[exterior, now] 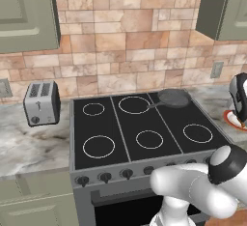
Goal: Pick the croissant and place it on the pan. Then turn on the stove to warm the croissant.
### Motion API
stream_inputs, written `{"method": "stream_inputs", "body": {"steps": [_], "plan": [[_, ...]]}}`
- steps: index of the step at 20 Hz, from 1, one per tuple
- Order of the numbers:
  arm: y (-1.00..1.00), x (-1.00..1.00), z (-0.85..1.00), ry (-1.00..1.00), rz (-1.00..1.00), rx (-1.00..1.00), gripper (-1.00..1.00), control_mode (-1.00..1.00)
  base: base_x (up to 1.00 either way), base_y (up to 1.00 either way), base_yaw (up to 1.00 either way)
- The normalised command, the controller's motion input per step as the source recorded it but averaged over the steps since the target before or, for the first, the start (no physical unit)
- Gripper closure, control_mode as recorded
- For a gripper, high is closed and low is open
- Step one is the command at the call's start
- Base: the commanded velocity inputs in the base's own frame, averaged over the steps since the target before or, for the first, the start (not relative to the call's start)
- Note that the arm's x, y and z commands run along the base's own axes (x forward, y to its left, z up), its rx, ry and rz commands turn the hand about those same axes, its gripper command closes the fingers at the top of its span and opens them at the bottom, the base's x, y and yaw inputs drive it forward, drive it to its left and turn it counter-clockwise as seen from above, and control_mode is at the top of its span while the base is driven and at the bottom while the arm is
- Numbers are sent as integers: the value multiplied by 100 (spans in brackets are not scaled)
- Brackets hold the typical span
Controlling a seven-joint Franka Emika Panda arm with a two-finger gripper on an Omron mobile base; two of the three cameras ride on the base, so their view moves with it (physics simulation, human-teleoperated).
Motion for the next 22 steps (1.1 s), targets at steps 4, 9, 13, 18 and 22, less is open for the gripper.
{"method": "stream_inputs", "body": {"steps": [4,9,13,18,22], "plan": [[-18,3,-19,0,-3,0,-100,-100,0,0,0],[-3,7,-10,0,-6,0,-100,-100,0,0,0],[0,14,-1,0,-5,0,-100,-100,0,0,0],[-12,6,-1,0,-6,0,-100,-100,0,0,0],[-26,11,-5,0,-8,0,-100,-100,0,0,0]]}}
